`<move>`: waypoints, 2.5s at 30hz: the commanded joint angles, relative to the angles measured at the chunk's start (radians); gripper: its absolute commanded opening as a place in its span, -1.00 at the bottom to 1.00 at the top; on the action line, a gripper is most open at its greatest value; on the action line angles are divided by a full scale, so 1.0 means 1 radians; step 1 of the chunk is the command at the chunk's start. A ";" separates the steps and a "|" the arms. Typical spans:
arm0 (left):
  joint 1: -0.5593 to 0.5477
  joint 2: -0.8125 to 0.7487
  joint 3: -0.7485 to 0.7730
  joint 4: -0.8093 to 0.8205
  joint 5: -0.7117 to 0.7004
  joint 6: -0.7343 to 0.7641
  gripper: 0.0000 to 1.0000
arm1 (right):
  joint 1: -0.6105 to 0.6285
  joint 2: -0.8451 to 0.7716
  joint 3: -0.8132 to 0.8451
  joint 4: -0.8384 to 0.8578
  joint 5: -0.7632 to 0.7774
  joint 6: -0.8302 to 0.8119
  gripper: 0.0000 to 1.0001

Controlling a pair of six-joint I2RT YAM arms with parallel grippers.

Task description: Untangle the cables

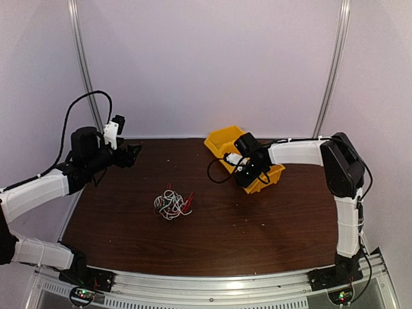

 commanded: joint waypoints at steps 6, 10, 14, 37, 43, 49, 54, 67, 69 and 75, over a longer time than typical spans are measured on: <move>-0.018 -0.001 0.020 0.051 0.027 0.005 0.63 | -0.055 -0.205 -0.288 0.055 0.025 -0.166 -0.41; -0.038 0.008 0.021 0.047 0.029 0.010 0.63 | -0.089 -0.295 -0.453 0.109 0.070 -0.304 -0.52; -0.058 0.021 0.026 0.037 0.029 0.016 0.63 | -0.144 -0.367 -0.573 0.112 0.035 -0.449 -0.62; -0.101 0.127 0.059 -0.026 0.119 0.089 0.64 | -0.332 -0.702 -0.731 -0.112 -0.092 -0.927 0.14; -0.126 0.152 0.104 -0.120 0.163 0.076 0.65 | -0.336 -0.835 -0.650 -0.113 -0.187 -0.779 0.42; -0.272 0.194 0.140 -0.229 0.037 0.005 0.86 | -0.335 -0.969 -0.612 -0.222 -0.383 -0.681 0.57; -0.366 0.307 0.149 -0.209 -0.083 -0.128 0.95 | -0.328 -0.964 -0.584 -0.176 -0.518 -0.537 0.55; -0.384 0.555 0.103 -0.093 -0.084 -0.275 0.66 | -0.149 -0.845 -0.642 0.096 -0.626 -0.322 0.33; -0.417 0.533 0.059 -0.055 -0.056 -0.295 0.54 | -0.125 -0.823 -0.635 0.122 -0.638 -0.301 0.26; -0.482 0.379 -0.132 0.055 0.065 -0.375 0.25 | -0.039 -0.770 -0.623 0.114 -0.656 -0.335 -0.02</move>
